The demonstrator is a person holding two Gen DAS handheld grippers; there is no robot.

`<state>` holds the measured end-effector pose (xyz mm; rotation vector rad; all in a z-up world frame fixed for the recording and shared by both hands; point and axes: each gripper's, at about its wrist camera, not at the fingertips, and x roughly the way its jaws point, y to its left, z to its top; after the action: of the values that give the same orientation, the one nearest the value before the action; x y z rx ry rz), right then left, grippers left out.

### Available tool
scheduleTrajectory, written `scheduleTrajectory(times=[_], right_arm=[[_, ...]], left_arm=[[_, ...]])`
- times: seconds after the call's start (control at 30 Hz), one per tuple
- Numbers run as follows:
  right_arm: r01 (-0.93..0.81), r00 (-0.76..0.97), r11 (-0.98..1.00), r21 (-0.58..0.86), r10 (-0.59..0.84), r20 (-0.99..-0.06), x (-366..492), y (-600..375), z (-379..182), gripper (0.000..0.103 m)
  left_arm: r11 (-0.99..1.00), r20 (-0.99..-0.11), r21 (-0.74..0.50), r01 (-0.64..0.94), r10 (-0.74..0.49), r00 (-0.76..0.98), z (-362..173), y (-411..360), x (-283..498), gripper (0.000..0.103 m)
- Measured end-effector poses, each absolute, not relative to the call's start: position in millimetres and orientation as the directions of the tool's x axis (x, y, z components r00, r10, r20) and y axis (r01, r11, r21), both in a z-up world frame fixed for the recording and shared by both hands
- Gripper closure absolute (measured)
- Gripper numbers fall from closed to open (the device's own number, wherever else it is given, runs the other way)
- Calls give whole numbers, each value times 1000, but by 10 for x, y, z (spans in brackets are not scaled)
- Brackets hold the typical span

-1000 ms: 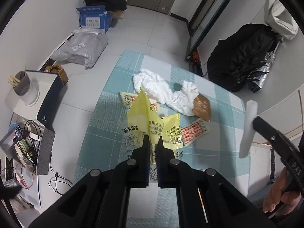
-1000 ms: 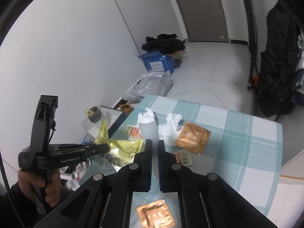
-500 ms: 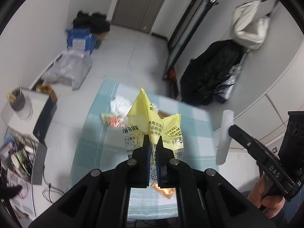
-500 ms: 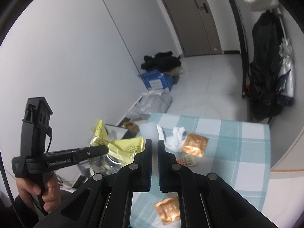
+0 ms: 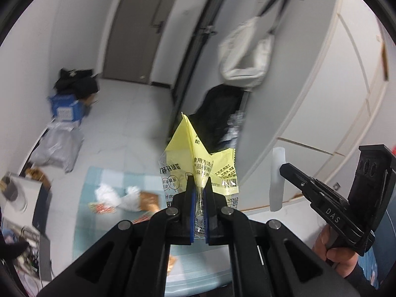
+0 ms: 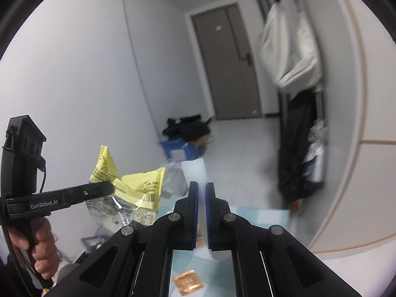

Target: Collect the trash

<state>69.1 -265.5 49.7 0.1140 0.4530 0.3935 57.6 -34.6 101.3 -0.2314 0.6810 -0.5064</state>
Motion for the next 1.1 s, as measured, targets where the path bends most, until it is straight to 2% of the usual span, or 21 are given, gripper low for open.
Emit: scheduleTrajectory(times=[0.23,0.4,0.7,0.87,1.1], right_arm=[[-228,900,960,161,271,-341,247,-3366,784,98],[-126,917,983,133,166,-364,-56,-3880,700,98],[93,896,972,216,13,-445,-546,-4763,43,98],[198,856,942,273,-31,-515,-767,-5127,-485,98],[325,771,872,366,-20,-636,-921,-5544,-1308,98]], left_arm=[[758,-491,-394,520,-652,578,1269,-888,378,102],[698,-487,-381,606,-709,510,1368,-1360,238,102],[621,-628,-288,729,-697,346,963,-2479,15,102],[591,-740,-203,781,-614,273,495,-2990,-119,102],[552,-857,-180,814,-495,146,-106,-3505,-271,102]])
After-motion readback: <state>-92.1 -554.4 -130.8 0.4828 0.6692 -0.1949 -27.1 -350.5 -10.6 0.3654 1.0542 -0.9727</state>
